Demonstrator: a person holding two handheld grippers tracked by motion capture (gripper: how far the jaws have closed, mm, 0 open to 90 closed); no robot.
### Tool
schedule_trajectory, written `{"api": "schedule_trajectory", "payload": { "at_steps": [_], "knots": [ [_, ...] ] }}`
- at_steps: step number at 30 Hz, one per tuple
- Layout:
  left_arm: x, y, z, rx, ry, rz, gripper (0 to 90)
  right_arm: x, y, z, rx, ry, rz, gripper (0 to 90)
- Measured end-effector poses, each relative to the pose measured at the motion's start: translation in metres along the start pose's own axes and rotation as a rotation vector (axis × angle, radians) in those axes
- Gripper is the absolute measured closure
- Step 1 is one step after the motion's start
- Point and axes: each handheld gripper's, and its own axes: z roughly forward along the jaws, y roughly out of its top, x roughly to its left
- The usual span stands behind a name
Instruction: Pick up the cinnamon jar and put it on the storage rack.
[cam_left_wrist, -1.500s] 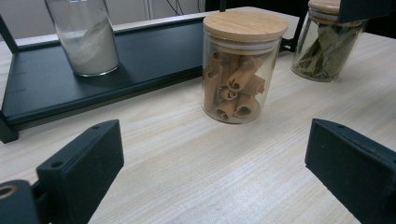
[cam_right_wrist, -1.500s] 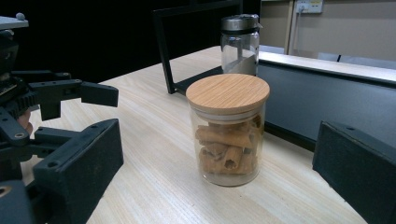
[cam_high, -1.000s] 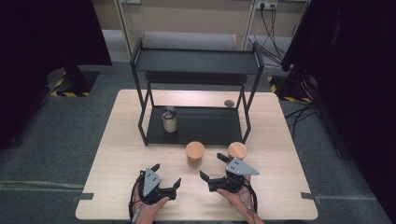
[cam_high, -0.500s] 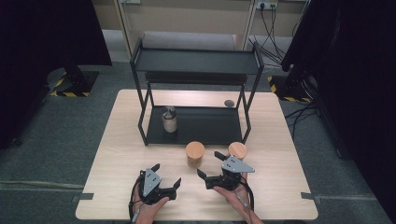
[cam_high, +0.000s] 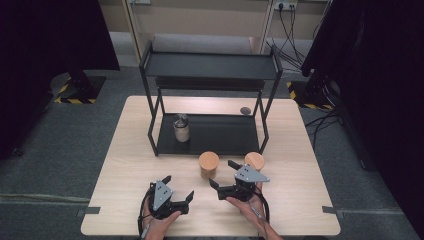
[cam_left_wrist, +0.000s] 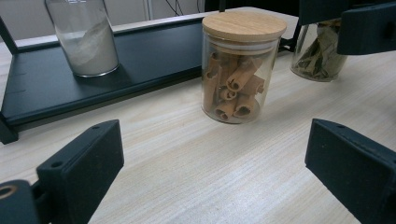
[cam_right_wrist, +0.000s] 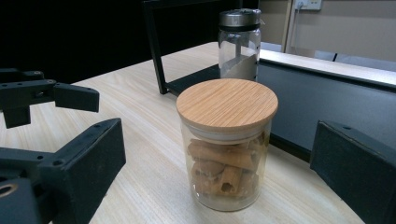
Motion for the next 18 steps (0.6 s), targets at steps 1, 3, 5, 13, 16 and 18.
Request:
{"api": "schedule_trajectory", "payload": {
  "at_steps": [1,3,5,13,16,18],
  "knots": [
    [0.000,0.000,0.000,0.000,0.000,0.000,4.0,0.000,0.000,0.001,0.000,0.000,-0.002,3.7],
    [0.000,0.000,0.000,0.000,0.000,0.000,4.0,0.000,0.001,0.002,0.000,-0.002,-0.003,3.7],
    [0.000,0.000,0.000,0.000,0.000,-0.001,4.0,-0.001,0.001,0.003,0.001,-0.004,-0.004,3.8],
    [0.000,0.000,0.000,0.000,0.000,0.000,4.0,-0.001,0.003,0.008,0.003,-0.005,-0.005,3.9],
    [0.000,0.000,0.000,0.000,0.000,0.001,4.0,-0.001,0.004,0.010,0.005,-0.004,-0.010,4.0],
    [0.000,0.000,0.000,-0.001,-0.001,0.000,4.0,-0.001,0.004,0.011,0.007,-0.005,-0.012,4.1]
  ]
}}
